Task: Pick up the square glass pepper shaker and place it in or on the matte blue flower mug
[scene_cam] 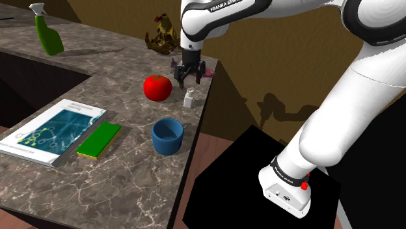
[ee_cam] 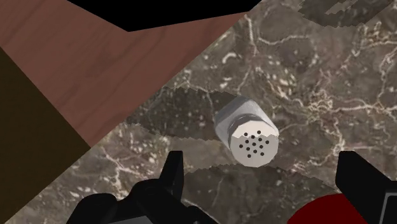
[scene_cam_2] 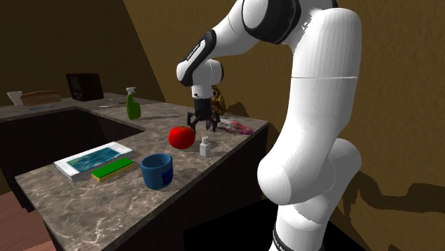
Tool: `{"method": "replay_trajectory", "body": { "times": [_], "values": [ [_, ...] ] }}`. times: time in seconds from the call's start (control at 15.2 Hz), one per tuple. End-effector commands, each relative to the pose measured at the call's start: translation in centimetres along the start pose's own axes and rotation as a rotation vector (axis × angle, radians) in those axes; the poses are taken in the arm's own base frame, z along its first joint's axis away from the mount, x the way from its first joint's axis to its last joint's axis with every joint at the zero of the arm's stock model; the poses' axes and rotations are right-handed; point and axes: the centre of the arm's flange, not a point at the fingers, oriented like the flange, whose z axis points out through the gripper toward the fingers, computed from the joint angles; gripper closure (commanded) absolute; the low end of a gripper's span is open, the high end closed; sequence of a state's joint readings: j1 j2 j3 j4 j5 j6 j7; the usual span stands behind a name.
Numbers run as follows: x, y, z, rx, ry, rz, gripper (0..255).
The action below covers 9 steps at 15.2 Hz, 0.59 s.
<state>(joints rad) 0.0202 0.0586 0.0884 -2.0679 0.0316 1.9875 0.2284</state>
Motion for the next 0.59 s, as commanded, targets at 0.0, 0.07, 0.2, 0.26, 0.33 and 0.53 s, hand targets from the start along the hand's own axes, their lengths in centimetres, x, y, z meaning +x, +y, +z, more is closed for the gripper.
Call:
{"method": "replay_trajectory", "body": {
  "times": [0.0,0.07,0.2,0.26,0.33,0.53],
  "values": [
    [0.1,0.0,1.0,0.000,0.000,0.000,0],
    [0.1,0.0,1.5,0.000,0.000,0.000,0],
    [0.1,0.0,2.6,0.000,0.000,0.000,0],
    [0.1,0.0,3.4,0.000,0.000,0.000,0],
    [0.1,0.0,3.4,0.000,0.000,0.000,0],
    [0.1,0.0,3.4,0.000,0.000,0.000,0]
  ]
}}
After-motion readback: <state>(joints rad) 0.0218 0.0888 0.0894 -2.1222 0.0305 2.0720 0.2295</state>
